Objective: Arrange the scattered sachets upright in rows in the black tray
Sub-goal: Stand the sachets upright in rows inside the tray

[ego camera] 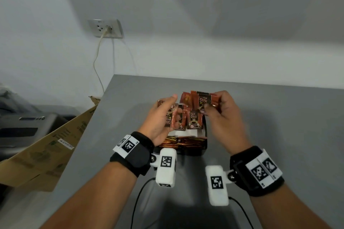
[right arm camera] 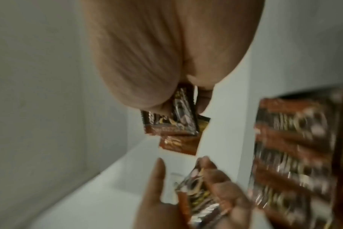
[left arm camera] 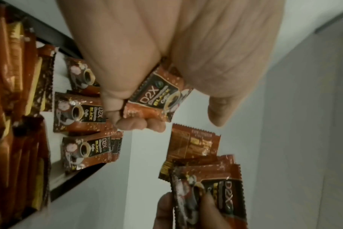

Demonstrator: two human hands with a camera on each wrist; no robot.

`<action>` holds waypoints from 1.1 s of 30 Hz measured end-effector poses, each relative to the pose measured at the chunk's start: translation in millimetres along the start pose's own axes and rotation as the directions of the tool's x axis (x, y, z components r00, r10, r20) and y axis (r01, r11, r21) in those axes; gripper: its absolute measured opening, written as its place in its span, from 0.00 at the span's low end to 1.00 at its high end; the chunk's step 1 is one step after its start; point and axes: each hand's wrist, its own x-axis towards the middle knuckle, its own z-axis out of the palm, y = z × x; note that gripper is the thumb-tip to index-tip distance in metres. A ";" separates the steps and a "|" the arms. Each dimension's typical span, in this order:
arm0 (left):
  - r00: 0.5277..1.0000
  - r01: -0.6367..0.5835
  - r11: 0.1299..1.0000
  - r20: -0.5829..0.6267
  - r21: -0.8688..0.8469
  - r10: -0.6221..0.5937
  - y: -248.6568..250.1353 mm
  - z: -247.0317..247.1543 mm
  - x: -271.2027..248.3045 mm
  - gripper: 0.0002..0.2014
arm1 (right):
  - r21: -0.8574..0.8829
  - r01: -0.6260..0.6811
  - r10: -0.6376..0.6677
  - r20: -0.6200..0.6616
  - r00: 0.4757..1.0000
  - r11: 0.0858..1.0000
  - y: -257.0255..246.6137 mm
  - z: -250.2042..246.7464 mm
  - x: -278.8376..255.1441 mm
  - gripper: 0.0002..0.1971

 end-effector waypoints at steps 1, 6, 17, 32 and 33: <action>1.000 0.023 0.999 0.007 -0.037 -0.022 1.0 -0.3 0.4 0.09 | -0.121 0.100 -0.097 0.030 0.995 0.988 0.5 -1.4 -2.2 0.09; 0.994 -0.072 0.997 -0.087 -0.038 0.068 5.4 1.4 8.3 0.16 | -0.334 0.309 -0.206 0.310 0.928 0.890 11.2 10.9 -15.6 0.16; 0.991 -0.110 0.955 0.103 0.274 0.084 20.0 -3.7 5.3 0.25 | 0.013 -0.247 0.239 0.220 0.946 0.969 -3.7 11.0 6.2 0.15; 0.992 -0.090 0.973 0.101 0.214 0.070 10.4 -7.1 2.3 0.15 | 0.361 -0.433 0.359 0.256 0.898 0.826 -1.8 4.7 10.1 0.15; 0.993 -0.089 0.978 0.093 0.189 0.072 10.2 -7.0 2.9 0.17 | 0.387 -0.426 0.362 0.229 0.903 0.818 0.0 6.5 9.5 0.15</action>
